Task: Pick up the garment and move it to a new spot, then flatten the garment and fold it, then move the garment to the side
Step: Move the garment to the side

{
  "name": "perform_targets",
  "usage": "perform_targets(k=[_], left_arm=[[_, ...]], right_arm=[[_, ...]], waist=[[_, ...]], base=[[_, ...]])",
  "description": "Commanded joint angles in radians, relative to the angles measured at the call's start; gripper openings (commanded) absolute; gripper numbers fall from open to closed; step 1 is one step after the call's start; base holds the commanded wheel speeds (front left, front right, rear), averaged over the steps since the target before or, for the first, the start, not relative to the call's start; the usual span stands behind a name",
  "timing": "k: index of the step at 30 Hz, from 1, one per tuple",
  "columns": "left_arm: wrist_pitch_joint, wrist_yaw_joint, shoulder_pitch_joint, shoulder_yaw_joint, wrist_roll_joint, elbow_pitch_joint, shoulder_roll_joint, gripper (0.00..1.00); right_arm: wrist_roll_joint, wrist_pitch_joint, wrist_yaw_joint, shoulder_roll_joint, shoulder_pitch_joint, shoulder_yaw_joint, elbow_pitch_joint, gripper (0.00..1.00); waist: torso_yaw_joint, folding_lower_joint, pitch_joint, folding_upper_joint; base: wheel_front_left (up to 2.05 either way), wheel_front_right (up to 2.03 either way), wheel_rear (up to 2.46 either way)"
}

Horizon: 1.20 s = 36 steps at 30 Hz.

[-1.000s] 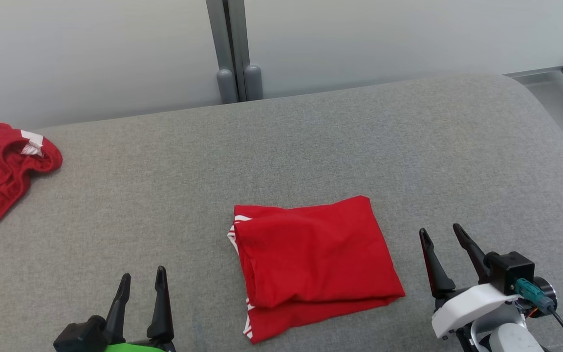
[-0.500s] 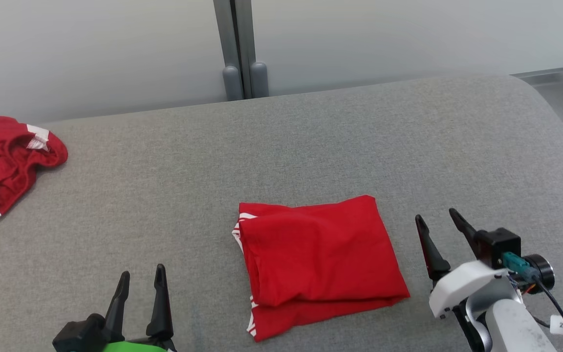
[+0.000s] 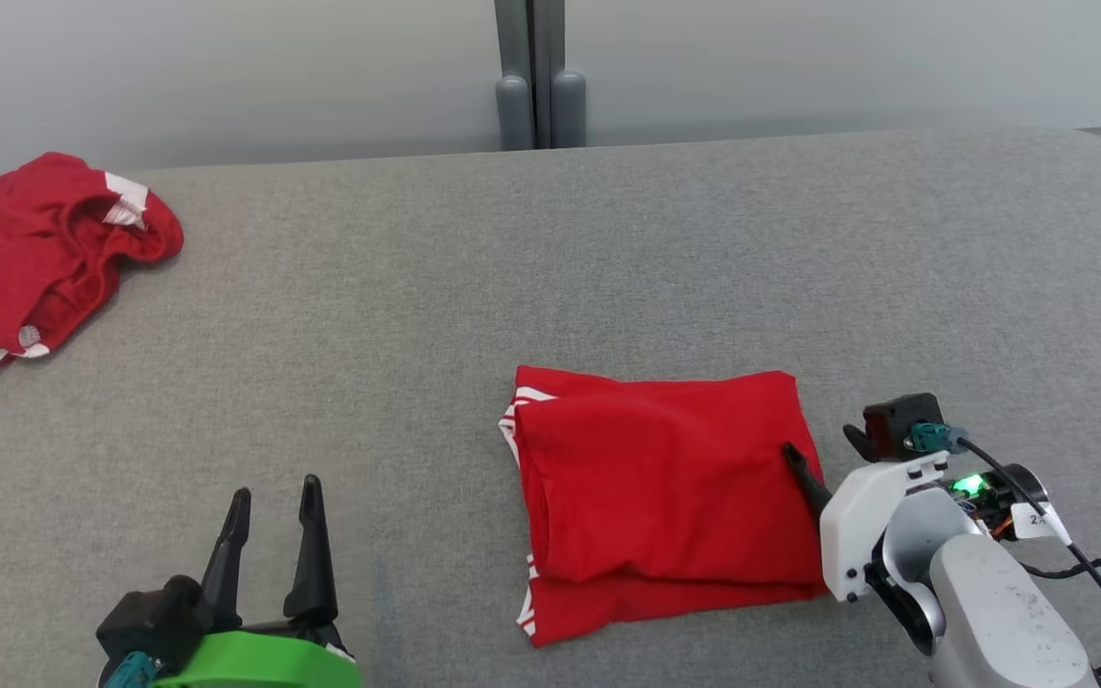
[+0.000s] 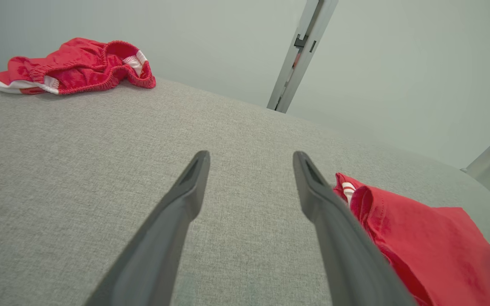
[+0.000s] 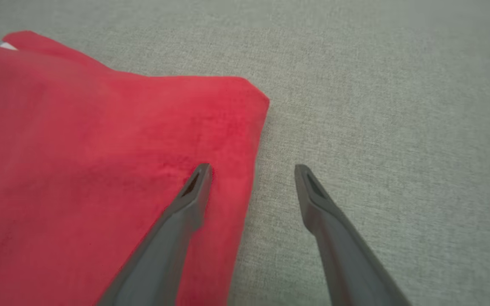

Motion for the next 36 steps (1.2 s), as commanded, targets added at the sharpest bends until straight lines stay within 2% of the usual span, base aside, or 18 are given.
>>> perform_targets(k=[1,9,10,12,14,19,29,36], left_arm=[[-0.003,0.005,-0.019,0.005,-0.003,-0.002,0.001,1.00],[-0.003,0.004,-0.035,0.010,-0.004,-0.004,0.001,1.00],[-0.003,0.005,-0.036,0.010,-0.003,-0.005,0.001,1.00],[-0.003,0.006,-0.044,0.009,0.004,-0.012,0.001,1.00],[-0.003,0.005,-0.054,0.001,0.008,-0.017,0.001,1.00],[-0.003,0.000,-0.091,-0.019,0.016,-0.035,0.001,1.00],[-0.002,-0.005,-0.177,-0.052,0.071,-0.069,0.002,1.00],[-0.002,-0.008,-0.211,-0.051,0.115,-0.060,0.031,1.00]], right_arm=[[0.012,0.029,-0.001,-0.017,-0.010,0.010,0.011,1.00],[0.094,0.134,-0.001,-0.038,-0.025,0.080,0.032,1.00],[0.103,0.138,-0.001,-0.037,-0.028,0.085,0.032,0.58],[0.117,0.132,-0.001,-0.038,-0.041,0.100,0.029,0.23],[0.123,0.124,-0.001,-0.041,-0.055,0.108,0.028,0.00],[0.115,0.059,-0.002,-0.062,-0.119,0.087,0.014,0.00],[0.065,-0.020,-0.001,-0.139,-0.257,-0.030,0.032,0.00],[0.066,-0.078,-0.001,-0.137,-0.297,-0.131,0.066,0.00]], waist=[[0.029,0.0000,0.028,0.0000],[0.049,0.0000,0.059,0.0000],[0.049,0.0000,0.063,0.0000],[0.047,0.0000,0.073,0.0000],[0.042,0.0000,0.085,0.0000],[0.000,0.0000,0.125,0.0000],[-0.232,0.0000,0.250,0.0000],[-0.395,0.0000,0.333,0.0000]], base=[[0.00,0.00,0.00],[0.00,0.00,0.00],[0.00,0.00,0.00],[0.00,0.00,0.00],[0.00,0.00,0.00],[0.00,0.00,0.00],[0.00,0.00,0.00],[0.00,0.00,0.00]])
